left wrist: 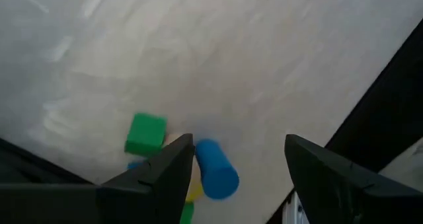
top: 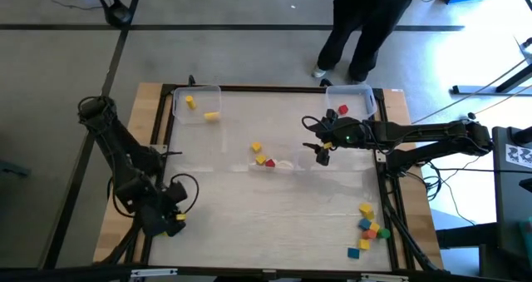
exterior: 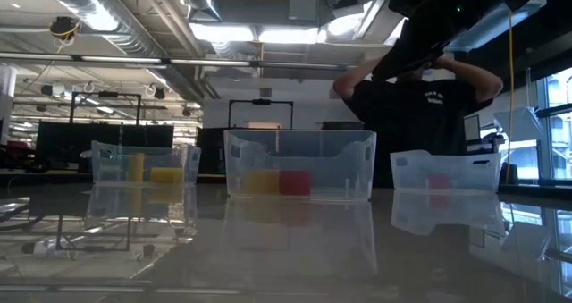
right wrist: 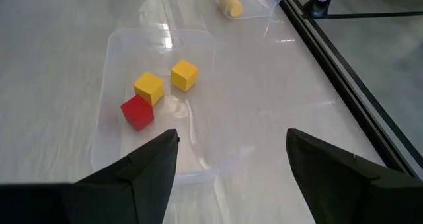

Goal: Sort blocks by size
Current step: Put the blue square block into the bottom transparent bin

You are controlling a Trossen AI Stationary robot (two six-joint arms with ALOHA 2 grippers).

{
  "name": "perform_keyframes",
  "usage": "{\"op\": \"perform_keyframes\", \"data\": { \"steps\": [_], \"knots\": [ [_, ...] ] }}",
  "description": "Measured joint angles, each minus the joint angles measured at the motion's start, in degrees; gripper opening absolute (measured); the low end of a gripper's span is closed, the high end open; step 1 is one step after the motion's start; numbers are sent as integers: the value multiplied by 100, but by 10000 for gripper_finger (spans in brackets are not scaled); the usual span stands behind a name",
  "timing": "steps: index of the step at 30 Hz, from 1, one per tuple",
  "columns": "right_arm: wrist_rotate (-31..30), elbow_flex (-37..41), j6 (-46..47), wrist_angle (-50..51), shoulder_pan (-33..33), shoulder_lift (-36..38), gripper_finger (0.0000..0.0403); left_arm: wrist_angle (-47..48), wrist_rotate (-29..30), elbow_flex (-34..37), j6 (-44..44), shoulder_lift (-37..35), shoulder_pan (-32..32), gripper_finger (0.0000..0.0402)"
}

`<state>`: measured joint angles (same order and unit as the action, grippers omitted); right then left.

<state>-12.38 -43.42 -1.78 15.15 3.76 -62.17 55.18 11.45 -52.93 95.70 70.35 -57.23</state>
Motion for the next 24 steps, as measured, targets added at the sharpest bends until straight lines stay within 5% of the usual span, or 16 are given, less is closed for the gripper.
{"op": "perform_keyframes", "data": {
  "steps": [11,24],
  "knots": [
    [-2,0,0,-11,0,0,280,35,-476,492,1382,0,-398,225],
    [-2,-2,-2,-168,-1,0,280,1053,-516,580,2615,0,299,225]
  ]
}}
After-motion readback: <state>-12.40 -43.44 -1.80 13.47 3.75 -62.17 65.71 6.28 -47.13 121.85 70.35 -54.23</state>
